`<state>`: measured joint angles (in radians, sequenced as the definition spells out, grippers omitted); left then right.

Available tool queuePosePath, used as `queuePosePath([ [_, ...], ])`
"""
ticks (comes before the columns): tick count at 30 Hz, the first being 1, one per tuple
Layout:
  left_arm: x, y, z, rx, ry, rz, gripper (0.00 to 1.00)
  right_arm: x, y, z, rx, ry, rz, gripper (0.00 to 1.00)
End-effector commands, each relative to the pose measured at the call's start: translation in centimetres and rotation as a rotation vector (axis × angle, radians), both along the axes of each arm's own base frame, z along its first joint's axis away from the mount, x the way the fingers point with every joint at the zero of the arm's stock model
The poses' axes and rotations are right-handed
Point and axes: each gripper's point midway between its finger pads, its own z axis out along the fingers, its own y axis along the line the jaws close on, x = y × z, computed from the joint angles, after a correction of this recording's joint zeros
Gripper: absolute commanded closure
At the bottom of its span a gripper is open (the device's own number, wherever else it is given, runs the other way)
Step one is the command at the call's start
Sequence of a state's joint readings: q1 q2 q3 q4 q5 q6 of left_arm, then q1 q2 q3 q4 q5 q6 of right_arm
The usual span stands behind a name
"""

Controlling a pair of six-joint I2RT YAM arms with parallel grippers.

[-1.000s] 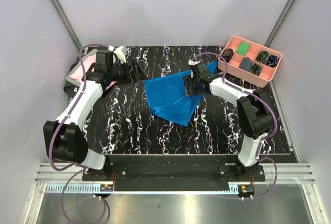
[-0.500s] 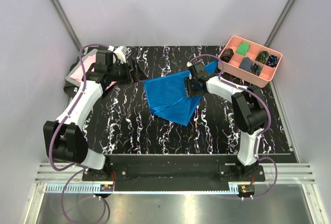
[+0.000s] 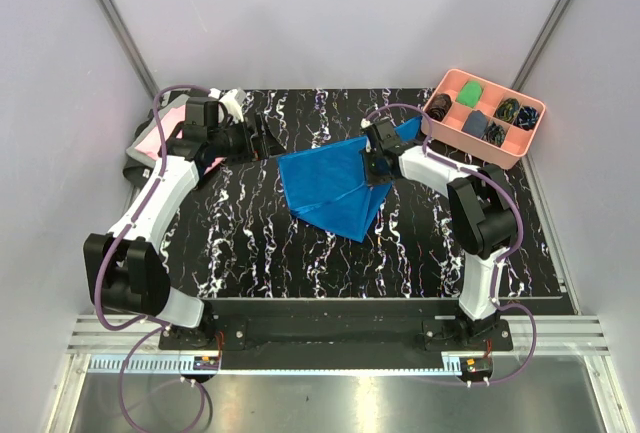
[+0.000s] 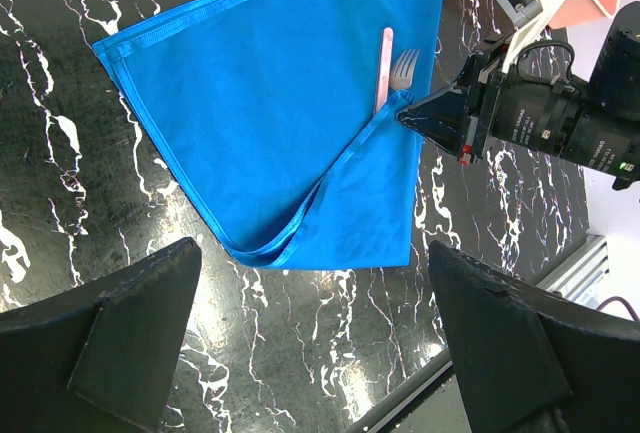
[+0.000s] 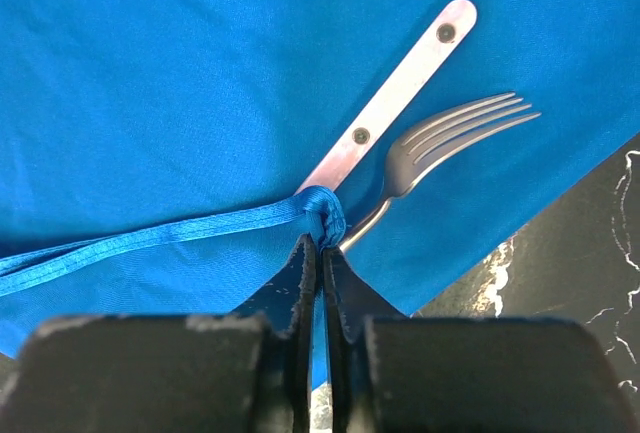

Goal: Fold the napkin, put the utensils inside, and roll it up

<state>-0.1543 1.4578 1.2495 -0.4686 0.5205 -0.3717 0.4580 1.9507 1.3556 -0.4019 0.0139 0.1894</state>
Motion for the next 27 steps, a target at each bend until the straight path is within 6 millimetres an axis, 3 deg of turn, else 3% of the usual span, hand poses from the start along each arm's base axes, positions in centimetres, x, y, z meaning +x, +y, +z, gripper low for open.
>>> queuePosePath([
  [1, 0.3, -0.4, 1.7, -0.028, -0.059, -0.017, 0.01, 2.4, -0.6, 4.0, 0.020, -0.102, -0.021, 0.98],
  [12, 0.3, -0.3, 1.9, -0.027, -0.067, -0.019, 0.01, 5.4, -2.0, 5.1, 0.014, -0.154, -0.039, 0.99],
  [27, 0.3, -0.3, 1.9, -0.027, -0.066, -0.019, 0.01, 7.3, -2.7, 2.7, -0.012, -0.138, -0.025, 0.96],
])
